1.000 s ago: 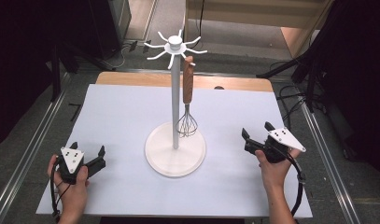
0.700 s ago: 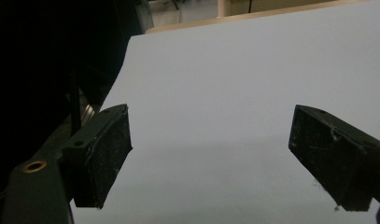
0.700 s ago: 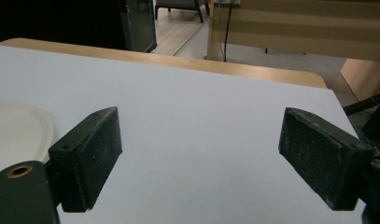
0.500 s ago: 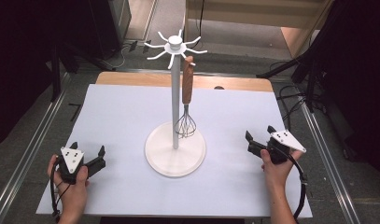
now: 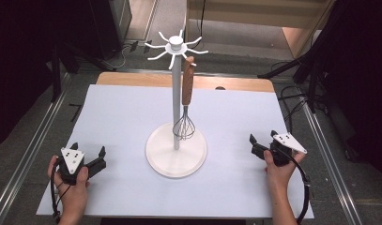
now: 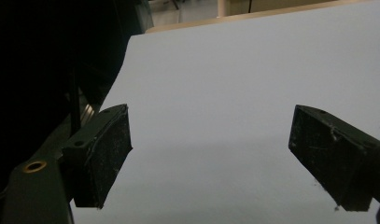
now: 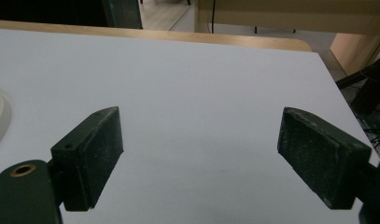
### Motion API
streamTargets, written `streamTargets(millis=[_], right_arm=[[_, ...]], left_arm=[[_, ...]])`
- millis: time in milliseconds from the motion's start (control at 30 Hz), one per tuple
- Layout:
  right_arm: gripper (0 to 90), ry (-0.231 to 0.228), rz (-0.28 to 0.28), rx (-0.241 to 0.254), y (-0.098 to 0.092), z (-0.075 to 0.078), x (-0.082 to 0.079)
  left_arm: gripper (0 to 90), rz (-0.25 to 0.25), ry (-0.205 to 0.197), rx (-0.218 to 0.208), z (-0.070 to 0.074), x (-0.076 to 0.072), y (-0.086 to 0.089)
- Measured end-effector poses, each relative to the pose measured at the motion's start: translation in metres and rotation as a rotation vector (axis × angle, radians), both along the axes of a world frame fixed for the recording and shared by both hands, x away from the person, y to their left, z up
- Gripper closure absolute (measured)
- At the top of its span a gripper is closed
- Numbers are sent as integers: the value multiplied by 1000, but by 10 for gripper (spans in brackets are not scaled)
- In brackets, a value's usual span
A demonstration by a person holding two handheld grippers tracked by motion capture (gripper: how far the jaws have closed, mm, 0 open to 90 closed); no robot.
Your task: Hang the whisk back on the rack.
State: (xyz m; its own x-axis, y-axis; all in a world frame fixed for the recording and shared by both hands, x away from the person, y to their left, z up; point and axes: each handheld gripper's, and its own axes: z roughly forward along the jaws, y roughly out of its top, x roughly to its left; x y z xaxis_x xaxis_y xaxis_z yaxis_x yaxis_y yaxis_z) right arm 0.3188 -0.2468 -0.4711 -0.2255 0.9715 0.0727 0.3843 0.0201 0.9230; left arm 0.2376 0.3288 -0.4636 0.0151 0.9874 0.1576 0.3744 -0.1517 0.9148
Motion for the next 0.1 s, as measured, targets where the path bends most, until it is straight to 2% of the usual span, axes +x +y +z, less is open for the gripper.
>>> streamTargets(millis=[100], right_arm=[[153, -11, 7, 4, 2, 3, -1]], left_arm=[[137, 0, 1, -1, 0, 0, 0]])
